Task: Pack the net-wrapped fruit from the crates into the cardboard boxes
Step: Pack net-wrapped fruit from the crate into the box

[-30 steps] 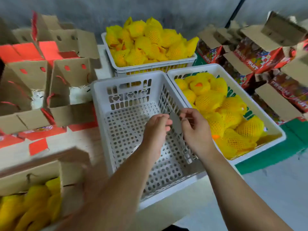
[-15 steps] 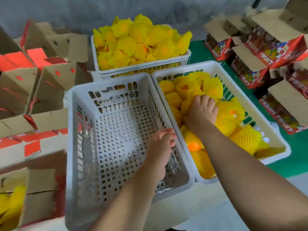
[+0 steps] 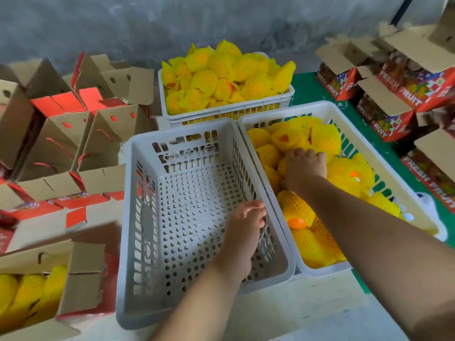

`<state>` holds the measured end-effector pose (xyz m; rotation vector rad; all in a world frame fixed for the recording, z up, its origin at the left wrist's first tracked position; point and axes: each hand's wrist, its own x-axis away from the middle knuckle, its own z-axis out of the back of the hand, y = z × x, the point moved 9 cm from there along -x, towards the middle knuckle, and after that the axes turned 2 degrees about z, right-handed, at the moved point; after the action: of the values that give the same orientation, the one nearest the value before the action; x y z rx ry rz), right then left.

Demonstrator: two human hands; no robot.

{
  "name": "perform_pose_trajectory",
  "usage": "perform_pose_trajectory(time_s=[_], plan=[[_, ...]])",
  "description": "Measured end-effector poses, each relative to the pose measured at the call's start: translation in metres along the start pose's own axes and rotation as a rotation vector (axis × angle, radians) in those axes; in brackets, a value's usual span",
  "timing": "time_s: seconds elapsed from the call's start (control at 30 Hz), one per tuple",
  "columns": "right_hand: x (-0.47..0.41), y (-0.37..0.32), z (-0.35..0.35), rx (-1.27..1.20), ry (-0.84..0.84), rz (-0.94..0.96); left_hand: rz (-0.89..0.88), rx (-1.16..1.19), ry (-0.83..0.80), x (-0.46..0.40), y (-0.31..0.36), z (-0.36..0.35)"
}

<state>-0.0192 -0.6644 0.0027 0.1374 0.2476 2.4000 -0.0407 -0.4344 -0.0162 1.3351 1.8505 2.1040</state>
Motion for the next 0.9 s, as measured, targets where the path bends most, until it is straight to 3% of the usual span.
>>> perform_pose_trajectory(time_s=[0.13, 0.27, 0.37, 0.43, 0.57, 0.77, 0.83, 0.9], plan=[[0.001, 0.019, 0.013, -0.029, 0.049, -0.038, -0.010, -0.022, -0.016, 0.004, 0.001, 0.004], [0.026, 0.047, 0.044, -0.467, 0.200, -0.135, -0.097, -0.015, -0.020, 0.006, 0.021, 0.003], [0.063, 0.021, 0.072, -0.974, 0.281, 0.104, -0.261, 0.011, -0.053, 0.011, 0.052, -0.012], [0.094, -0.003, 0.083, -1.171, 0.251, 0.243, -0.370, 0.030, -0.061, 0.016, 0.071, -0.016], [0.125, -0.019, 0.072, -1.236, 0.247, 0.168, -0.523, -0.171, -0.033, 0.022, 0.086, -0.007], [0.146, -0.017, 0.052, -1.378, 0.279, 0.051, -0.593, -0.500, -0.165, 0.028, 0.077, -0.014], [0.147, -0.016, 0.049, -1.463, 0.234, 0.026, -0.595, -0.456, -0.186, 0.032, 0.073, -0.011], [0.147, -0.016, 0.049, -1.682, 0.163, -0.025, -0.516, -0.242, -0.213, 0.034, 0.069, -0.004]])
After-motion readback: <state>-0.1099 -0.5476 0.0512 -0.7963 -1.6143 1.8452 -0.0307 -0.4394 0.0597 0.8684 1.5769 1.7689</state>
